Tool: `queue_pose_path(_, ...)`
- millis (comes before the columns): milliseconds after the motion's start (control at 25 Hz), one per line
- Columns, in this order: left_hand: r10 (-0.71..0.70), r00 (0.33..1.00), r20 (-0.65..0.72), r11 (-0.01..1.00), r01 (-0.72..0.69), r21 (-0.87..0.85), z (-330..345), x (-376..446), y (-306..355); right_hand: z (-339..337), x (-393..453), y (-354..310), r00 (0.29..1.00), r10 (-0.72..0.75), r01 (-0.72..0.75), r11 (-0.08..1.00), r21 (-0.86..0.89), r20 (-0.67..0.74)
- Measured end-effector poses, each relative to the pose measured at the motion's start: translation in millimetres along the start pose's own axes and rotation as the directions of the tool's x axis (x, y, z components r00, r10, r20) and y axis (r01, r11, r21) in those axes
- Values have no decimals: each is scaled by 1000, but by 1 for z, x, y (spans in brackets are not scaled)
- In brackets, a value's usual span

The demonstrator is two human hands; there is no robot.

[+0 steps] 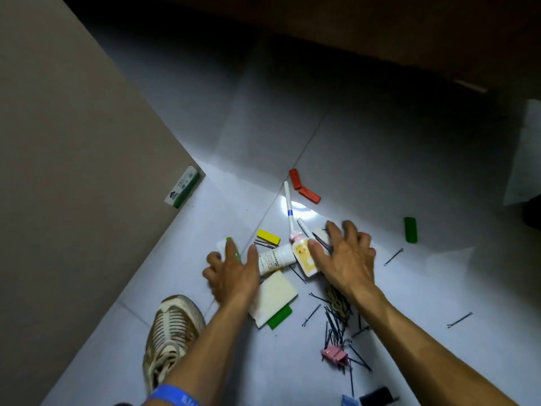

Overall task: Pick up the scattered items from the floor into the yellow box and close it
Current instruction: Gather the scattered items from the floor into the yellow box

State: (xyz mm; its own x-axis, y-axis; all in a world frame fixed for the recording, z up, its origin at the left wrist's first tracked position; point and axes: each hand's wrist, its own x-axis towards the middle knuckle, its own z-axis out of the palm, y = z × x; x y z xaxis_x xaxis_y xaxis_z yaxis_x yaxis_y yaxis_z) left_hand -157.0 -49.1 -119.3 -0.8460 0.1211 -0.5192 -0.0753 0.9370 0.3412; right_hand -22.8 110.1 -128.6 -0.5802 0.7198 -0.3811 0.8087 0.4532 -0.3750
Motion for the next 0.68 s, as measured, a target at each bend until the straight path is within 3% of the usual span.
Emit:
queue_pose_path(120, 107, 994, 12, 992, -106, -70, 30, -23, 26, 21, -15, -26, 1000, -25, 27, 979, 203, -12)
queue_pose_path(240, 131, 986, 108, 982, -114, -149, 37, -31, 35, 29, -18, -43, 1000, 22, -23, 858, 513, 8)
queue_pose_path(320, 144, 982, 124, 975, -119, -189, 33, -31, 35, 24, -16, -44, 992, 100, -123, 694, 709, 74)
queue_pose_path(400, 163, 975, 154, 968, -128, -214, 30, -28, 36, 20, -12, -42, 961, 127, -276, 365, 889, 246)
queue_pose_path(480, 193, 959, 208, 951, -131, -278, 27, -23, 35, 14, -12, -40, 913, 64, -408, 130, 904, 403)
queue_pose_path(680, 321, 869, 376, 826, -62, -561, 8, -34, 38, -2, -24, -36, 861, -51, -509, -68, 858, 507)
